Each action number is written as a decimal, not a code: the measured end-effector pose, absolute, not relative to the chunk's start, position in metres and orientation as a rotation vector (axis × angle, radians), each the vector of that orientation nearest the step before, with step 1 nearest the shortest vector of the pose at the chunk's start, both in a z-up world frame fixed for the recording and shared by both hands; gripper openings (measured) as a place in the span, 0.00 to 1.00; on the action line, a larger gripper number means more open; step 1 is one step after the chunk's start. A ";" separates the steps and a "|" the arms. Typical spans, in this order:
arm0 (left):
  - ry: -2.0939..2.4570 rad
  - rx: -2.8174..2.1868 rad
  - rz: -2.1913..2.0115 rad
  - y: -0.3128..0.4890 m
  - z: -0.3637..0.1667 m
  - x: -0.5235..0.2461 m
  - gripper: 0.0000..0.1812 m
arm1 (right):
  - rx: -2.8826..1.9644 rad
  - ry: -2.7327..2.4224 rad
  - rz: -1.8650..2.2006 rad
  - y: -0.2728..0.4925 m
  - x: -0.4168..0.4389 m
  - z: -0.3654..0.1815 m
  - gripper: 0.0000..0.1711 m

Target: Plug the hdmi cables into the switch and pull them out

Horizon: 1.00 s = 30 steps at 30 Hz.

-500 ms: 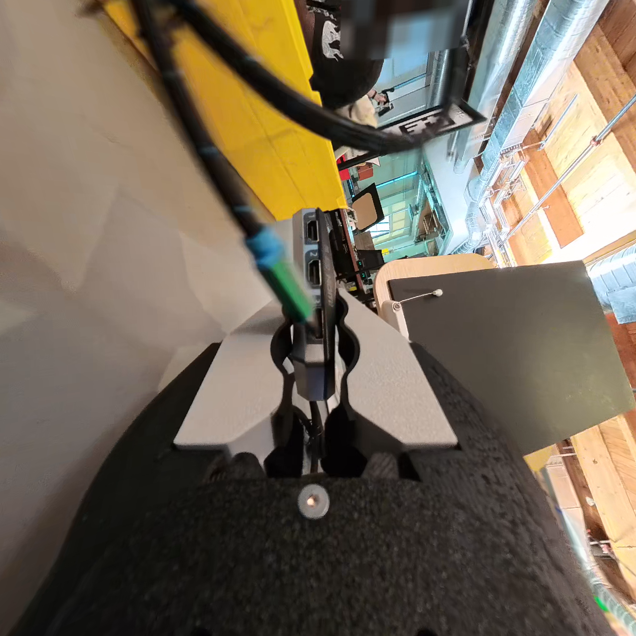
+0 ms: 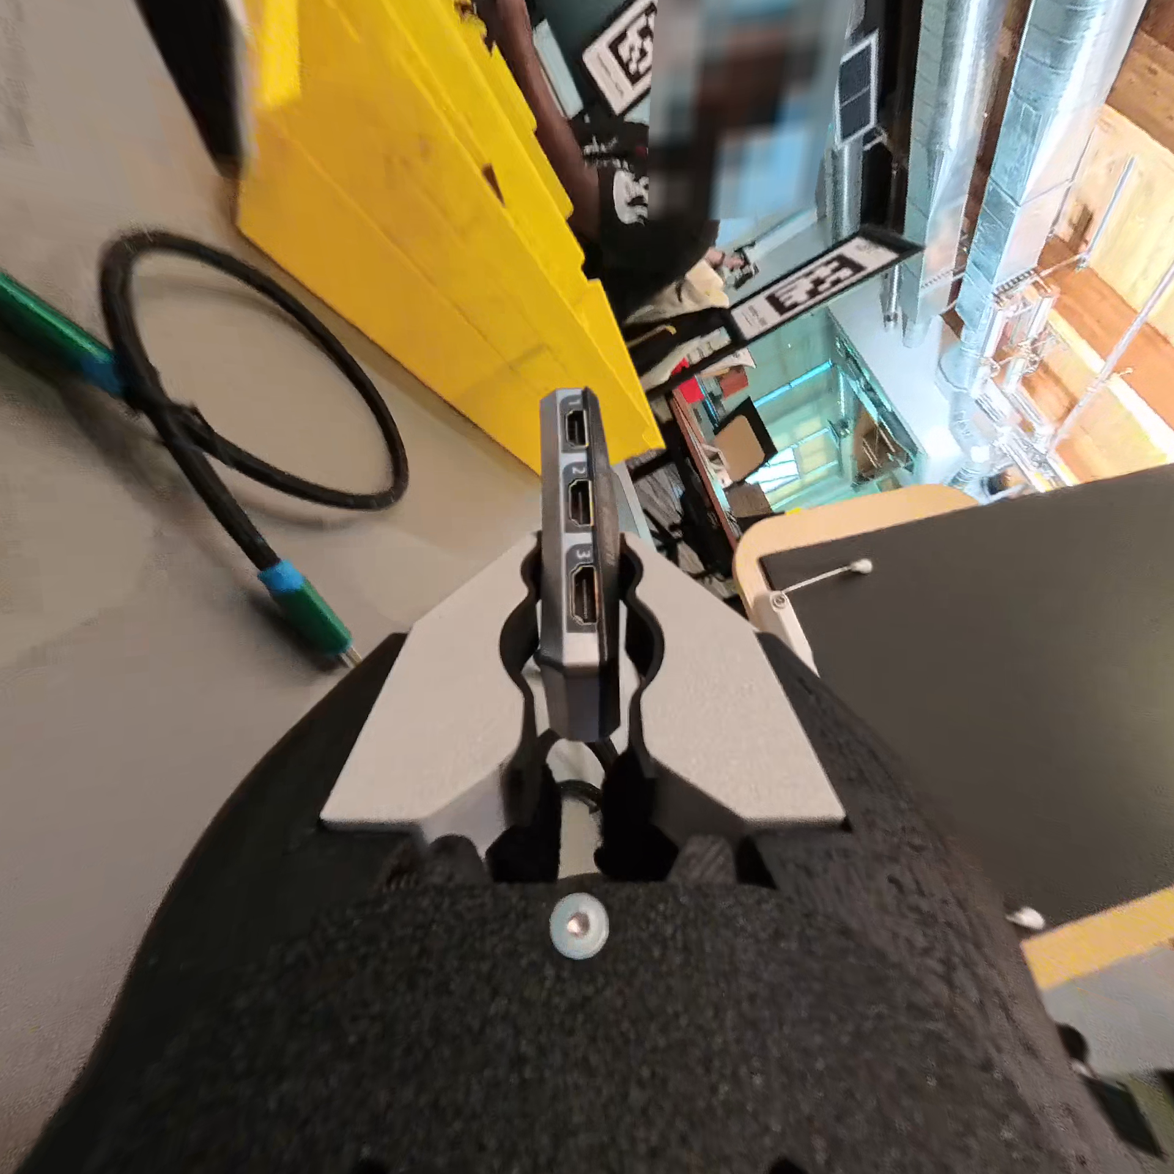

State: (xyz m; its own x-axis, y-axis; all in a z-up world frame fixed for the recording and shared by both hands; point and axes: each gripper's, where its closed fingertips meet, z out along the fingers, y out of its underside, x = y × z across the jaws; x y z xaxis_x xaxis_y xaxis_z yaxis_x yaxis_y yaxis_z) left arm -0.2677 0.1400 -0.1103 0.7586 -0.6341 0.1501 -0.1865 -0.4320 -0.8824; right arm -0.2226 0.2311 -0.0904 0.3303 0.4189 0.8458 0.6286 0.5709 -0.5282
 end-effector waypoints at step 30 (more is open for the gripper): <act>0.619 -1.728 -1.315 0.180 -0.052 -0.244 0.28 | -0.839 -1.204 -0.088 0.210 -0.207 -0.042 0.12</act>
